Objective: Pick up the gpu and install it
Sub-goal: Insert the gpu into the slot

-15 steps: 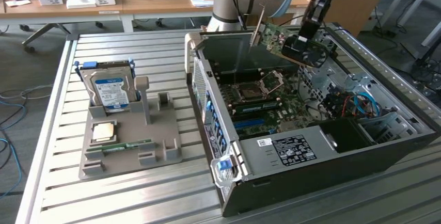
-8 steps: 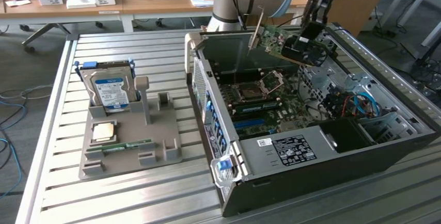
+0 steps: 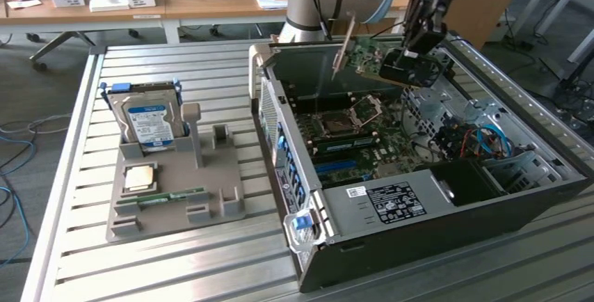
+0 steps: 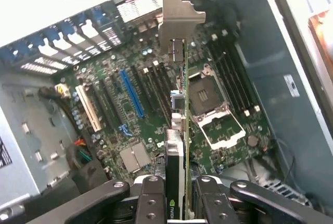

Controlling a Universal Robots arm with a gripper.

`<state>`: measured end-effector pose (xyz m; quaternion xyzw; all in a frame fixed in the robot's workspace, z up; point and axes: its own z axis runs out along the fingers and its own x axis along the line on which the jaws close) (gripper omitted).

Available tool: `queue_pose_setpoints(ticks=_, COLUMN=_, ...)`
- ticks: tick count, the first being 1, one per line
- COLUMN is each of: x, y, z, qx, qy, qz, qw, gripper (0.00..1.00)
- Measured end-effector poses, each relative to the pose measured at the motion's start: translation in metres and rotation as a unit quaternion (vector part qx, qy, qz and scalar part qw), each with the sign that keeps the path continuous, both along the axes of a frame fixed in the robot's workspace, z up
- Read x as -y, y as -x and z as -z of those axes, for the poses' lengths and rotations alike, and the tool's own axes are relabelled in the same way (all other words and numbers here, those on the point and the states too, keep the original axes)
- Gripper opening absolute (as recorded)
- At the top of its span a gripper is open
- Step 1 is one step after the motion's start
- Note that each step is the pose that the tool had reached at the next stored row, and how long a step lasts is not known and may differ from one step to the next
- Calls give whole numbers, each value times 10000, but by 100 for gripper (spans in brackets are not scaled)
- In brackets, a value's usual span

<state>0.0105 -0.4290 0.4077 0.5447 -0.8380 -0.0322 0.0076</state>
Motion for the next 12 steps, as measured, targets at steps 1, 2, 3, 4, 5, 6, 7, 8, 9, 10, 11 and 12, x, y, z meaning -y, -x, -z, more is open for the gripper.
queue_pose_setpoints(ticks=1, x=0, y=0, z=0, qx=0, qy=0, qz=-90, qw=10000, gripper=27)
queue_pose_setpoints(ticks=2, x=0, y=0, z=0, qx=0, qy=0, qz=-180, qw=9998, gripper=27)
queue_pose_setpoints(ticks=3, x=0, y=0, z=0, qx=0, qy=0, qz=-270, qw=9996, gripper=27)
queue_pose_setpoints(ticks=4, x=0, y=0, z=0, qx=0, qy=0, qz=-359, qw=9994, gripper=27)
queue_pose_setpoints(ticks=5, x=0, y=0, z=0, qx=0, qy=0, qz=-449, qw=9990, gripper=27)
queue_pose_setpoints(ticks=6, x=0, y=0, z=0, qx=0, qy=0, qz=-539, qw=9985, gripper=27)
queue_pose_setpoints(ticks=7, x=0, y=0, z=1, qx=0, qy=0, qz=-634, qw=9980, gripper=27)
queue_pose_setpoints(ticks=8, x=0, y=0, z=1, qx=0, qy=0, qz=-724, qw=9974, gripper=27)
queue_pose_setpoints(ticks=9, x=0, y=0, z=1, qx=0, qy=0, qz=-814, qw=9967, gripper=27)
queue_pose_setpoints(ticks=10, x=0, y=0, z=1, qx=0, qy=0, qz=-904, qw=9959, gripper=27)
queue_pose_setpoints(ticks=11, x=0, y=0, z=1, qx=0, qy=0, qz=-993, qw=9951, gripper=27)
queue_pose_setpoints(ticks=12, x=0, y=0, z=2, qx=0, qy=0, qz=-1082, qw=9941, gripper=27)
